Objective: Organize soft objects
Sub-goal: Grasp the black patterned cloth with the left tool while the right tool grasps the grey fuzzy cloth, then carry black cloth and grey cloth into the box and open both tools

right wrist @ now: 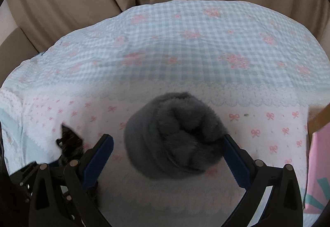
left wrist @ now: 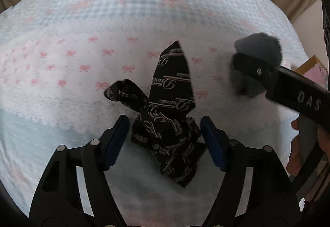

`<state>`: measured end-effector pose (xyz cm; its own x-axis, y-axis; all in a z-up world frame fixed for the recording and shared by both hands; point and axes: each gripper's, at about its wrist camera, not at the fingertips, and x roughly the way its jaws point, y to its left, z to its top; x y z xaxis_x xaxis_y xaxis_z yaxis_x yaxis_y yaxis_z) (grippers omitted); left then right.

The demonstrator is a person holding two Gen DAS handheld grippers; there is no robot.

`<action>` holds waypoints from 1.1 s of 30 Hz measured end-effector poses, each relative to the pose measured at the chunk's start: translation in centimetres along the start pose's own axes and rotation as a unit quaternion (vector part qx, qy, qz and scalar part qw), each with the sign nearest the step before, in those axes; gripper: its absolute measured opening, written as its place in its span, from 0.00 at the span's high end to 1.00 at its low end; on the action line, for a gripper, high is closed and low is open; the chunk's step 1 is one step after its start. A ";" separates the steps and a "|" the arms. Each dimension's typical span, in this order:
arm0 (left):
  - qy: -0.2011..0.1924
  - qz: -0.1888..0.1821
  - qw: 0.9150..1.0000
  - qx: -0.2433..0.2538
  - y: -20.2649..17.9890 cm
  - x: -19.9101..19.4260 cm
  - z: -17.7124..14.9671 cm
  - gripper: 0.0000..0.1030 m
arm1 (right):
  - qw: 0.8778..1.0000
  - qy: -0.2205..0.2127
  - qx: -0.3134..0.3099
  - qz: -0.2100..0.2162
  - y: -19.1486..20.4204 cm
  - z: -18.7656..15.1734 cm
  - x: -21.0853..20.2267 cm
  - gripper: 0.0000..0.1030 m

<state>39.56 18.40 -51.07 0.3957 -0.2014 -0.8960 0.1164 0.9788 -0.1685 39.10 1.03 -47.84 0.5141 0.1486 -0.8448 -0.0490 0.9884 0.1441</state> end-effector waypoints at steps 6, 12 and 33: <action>-0.007 0.028 0.999 0.019 -1.4 0.6 0.0 0.47 | 1.000 0.021 0.013 -0.007 -1.6 0.6 2.4 0.38; -0.009 0.030 0.999 0.011 -1.4 0.2 -0.1 0.58 | 1.000 0.020 0.004 -0.005 -1.6 0.5 2.3 0.49; -0.061 0.005 0.998 -0.003 -3.5 -15.5 2.9 0.60 | 0.999 -0.028 0.032 0.010 -0.2 2.6 -13.4 0.54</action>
<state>35.61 18.01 -35.39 0.5043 -0.1943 -0.8414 0.1073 0.9809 -0.1622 34.40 -1.26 -35.22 0.5602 0.1653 -0.8117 -0.0056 0.9806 0.1958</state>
